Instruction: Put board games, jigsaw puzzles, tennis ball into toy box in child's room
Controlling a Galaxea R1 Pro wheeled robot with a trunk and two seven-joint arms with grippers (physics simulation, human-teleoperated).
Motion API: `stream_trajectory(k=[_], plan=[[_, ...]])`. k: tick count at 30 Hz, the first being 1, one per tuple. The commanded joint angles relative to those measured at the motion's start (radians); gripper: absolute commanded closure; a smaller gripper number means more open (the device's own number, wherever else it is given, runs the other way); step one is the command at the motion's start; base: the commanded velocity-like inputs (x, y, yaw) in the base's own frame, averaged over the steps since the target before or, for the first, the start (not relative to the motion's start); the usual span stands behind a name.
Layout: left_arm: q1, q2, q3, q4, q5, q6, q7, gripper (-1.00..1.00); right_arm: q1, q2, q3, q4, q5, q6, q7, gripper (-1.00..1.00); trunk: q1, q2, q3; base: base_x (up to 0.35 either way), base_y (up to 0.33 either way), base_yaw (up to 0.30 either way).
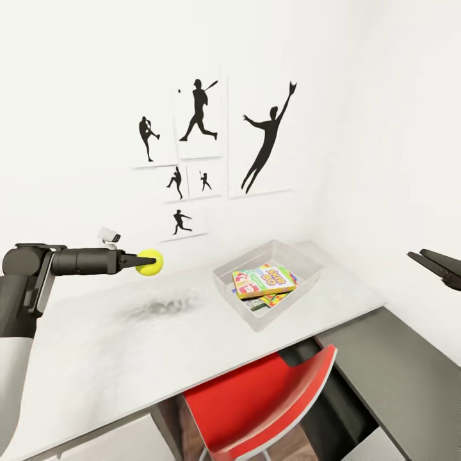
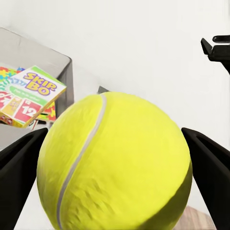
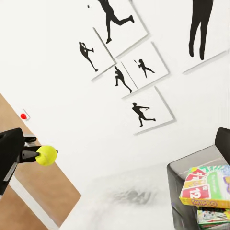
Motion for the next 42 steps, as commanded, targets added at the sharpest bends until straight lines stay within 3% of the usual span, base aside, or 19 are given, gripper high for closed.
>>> stream_trajectory(k=[1,27,42], plan=[[-0.001,0.000,0.000,-0.001,-0.002,0.010,-0.004,1.00,-0.001,0.000,0.000,0.000,0.002,0.004,0.004,-1.00,0.001,-0.002,-0.001,-0.001,-0.002,-0.175],[-0.001,0.003,0.003,-0.001,-0.002,0.010,-0.004,1.00,-0.005,0.016,0.019,0.000,-0.003,0.004,-0.002,-1.00,0.001,-0.002,0.008,0.000,0.000,-0.040],[-0.001,0.007,0.007,-0.001,-0.001,0.010,-0.004,1.00,-0.008,0.016,0.018,0.003,-0.006,0.004,0.002,-1.00,0.001,-0.002,0.027,0.010,0.005,-0.182]])
